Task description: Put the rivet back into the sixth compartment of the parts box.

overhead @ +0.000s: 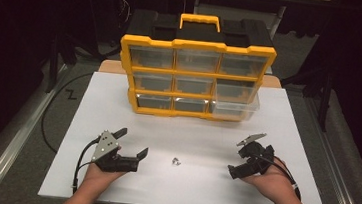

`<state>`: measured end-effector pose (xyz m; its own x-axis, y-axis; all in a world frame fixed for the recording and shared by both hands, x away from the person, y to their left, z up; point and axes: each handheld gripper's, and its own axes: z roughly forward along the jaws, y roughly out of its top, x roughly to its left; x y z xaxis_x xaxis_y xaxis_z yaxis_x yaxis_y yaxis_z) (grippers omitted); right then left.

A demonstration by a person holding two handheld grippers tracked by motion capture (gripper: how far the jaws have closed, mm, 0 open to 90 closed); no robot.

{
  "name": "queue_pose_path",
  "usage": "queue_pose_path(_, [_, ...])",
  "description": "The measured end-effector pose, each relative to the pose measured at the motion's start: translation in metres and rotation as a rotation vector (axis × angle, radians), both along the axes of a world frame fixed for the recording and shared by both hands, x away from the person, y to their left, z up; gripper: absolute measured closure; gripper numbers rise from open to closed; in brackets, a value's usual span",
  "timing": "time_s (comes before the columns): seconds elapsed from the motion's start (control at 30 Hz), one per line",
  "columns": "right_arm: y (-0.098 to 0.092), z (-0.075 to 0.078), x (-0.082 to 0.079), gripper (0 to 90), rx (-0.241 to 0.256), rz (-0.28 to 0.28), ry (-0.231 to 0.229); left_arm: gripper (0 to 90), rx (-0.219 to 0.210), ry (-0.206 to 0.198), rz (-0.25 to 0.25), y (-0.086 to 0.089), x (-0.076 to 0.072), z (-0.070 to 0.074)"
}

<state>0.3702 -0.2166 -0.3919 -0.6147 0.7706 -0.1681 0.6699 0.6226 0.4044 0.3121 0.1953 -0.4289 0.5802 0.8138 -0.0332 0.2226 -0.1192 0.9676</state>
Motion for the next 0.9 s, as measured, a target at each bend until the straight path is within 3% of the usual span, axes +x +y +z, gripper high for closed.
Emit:
queue_pose_path(0.17, [0.002, 0.001, 0.004, 1.2, -0.018, 0.008, 0.033, 3.3, -0.023, -0.001, 0.009, 0.001, 0.003, -0.001])
queue_pose_path(0.43, [0.007, 0.009, 0.012, 1.2, -0.055, 0.018, 0.086, 3.2, -0.009, -0.009, -0.001, -0.001, 0.002, 0.0])
queue_pose_path(0.67, [0.014, 0.01, 0.017, 1.1, -0.065, 0.067, 0.1, 3.2, 0.001, -0.011, -0.002, 0.0, 0.0, 0.001])
queue_pose_path(0.9, [0.027, 0.008, 0.013, 1.3, -0.086, 0.152, 0.099, 3.1, 0.017, -0.014, -0.005, -0.002, -0.003, 0.001])
